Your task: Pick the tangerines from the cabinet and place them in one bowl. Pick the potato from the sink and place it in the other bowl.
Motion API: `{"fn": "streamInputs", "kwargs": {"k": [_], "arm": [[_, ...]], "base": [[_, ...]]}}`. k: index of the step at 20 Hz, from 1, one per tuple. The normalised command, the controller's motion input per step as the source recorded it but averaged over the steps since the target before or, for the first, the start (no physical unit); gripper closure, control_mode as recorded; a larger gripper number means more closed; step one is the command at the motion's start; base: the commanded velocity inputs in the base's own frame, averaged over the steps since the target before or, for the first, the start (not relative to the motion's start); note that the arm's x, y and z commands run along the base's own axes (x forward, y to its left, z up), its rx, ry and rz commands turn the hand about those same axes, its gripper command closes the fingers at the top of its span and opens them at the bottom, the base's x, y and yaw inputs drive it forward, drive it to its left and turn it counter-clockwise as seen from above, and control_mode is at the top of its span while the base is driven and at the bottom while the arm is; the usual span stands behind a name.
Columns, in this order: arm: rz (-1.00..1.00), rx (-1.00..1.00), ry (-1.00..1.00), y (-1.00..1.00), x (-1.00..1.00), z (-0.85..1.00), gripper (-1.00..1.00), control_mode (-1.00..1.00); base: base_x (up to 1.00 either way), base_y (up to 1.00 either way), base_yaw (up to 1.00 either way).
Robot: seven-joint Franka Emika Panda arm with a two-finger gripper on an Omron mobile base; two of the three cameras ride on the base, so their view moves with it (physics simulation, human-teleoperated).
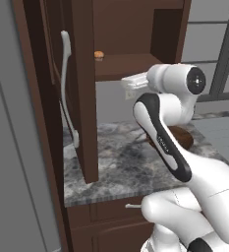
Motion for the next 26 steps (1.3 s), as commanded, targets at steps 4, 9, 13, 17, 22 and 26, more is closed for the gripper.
{"fn": "streamInputs", "kwargs": {"k": [4, 9, 13, 17, 22, 26], "arm": [[0.0, 0.0, 0.0, 0.45, 0.01, 0.18, -1.0, -1.0], [-0.01, 0.0, 0.0, 0.24, 0.17, 0.1, -1.0, -1.0], [-0.01, 0.0, 0.0, 0.01, 0.41, 0.06, -1.0, -1.0], [0.0, 0.0, 0.04, 0.0, 0.39, 0.13, -1.0, -1.0], [0.0, 0.0, 0.11, 0.0, 0.32, 0.16, -1.0, -1.0], [0.0, 0.0, 0.12, 0.0, 0.37, 0.06, -1.0, -1.0]], "base": [[0.0, 0.0, 0.0], [0.0, 0.0, 0.0], [0.0, 0.0, 0.0], [0.0, 0.0, 0.0], [0.0, 0.0, 0.0], [0.0, 0.0, 0.0]]}}
